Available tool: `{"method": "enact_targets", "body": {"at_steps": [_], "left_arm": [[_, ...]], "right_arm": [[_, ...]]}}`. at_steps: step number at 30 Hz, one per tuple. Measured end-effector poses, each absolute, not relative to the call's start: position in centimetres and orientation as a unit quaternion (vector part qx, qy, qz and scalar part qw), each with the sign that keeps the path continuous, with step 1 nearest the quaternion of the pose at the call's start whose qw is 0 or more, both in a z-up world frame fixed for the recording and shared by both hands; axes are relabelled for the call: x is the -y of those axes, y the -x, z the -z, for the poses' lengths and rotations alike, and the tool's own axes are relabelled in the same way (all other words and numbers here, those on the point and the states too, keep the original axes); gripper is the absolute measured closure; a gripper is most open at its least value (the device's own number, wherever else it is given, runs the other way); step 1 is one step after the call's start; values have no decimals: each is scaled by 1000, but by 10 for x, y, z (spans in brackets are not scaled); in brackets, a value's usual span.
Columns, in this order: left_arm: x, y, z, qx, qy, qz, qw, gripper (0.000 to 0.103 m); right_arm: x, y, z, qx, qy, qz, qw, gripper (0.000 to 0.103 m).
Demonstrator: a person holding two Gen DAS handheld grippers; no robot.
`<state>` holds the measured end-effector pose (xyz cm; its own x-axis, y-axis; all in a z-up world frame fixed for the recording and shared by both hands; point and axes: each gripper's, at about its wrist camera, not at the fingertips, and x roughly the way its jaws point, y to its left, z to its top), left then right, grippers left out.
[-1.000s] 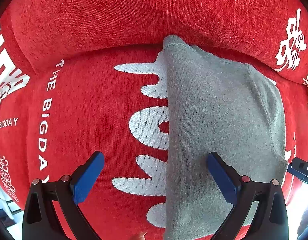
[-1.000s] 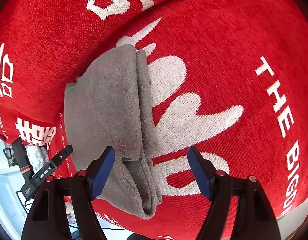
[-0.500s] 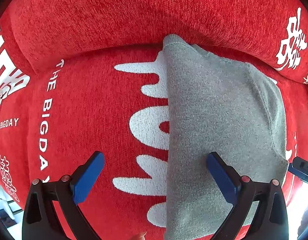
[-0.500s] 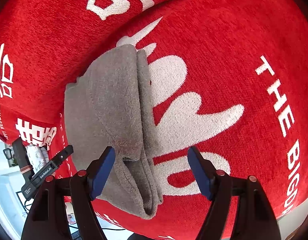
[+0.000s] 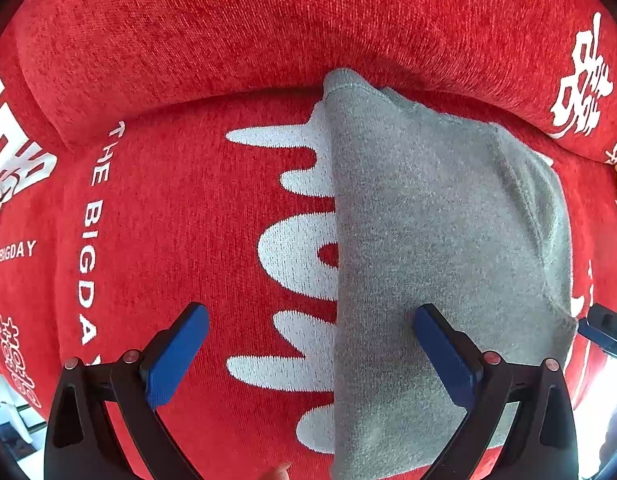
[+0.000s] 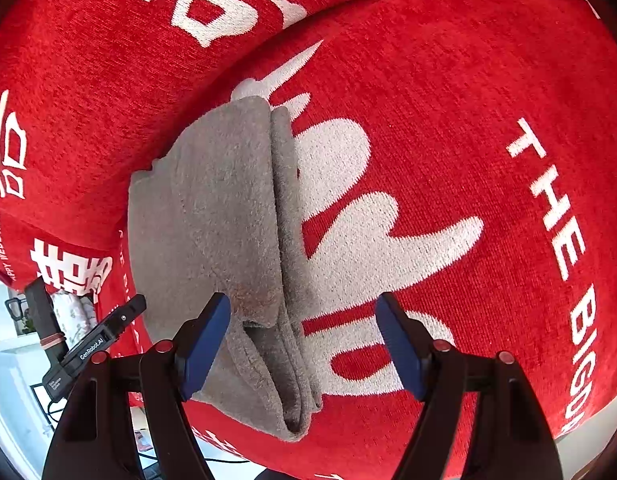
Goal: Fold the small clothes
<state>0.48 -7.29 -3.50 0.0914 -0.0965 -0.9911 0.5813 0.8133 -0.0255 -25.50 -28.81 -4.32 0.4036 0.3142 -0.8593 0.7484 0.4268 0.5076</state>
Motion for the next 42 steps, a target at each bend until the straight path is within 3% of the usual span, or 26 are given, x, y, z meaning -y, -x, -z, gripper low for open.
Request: {"method": "enact_targets", "body": {"at_steps": [10, 17, 28, 42], "left_arm": [[73, -36, 43, -646, -139, 287, 694, 0], [98, -30, 45, -614, -211, 282, 706, 0], [102, -33, 43, -619, -211, 287, 700, 0], [109, -28, 79, -693, -103, 386, 600, 0]], "right_arm": [[312, 242, 58, -487, -549, 102, 672, 23], [314, 235, 74, -501, -552, 89, 660, 23], [307, 225, 74, -512, -545, 80, 659, 23], [293, 182, 88, -507, -548, -22, 665, 21]]}}
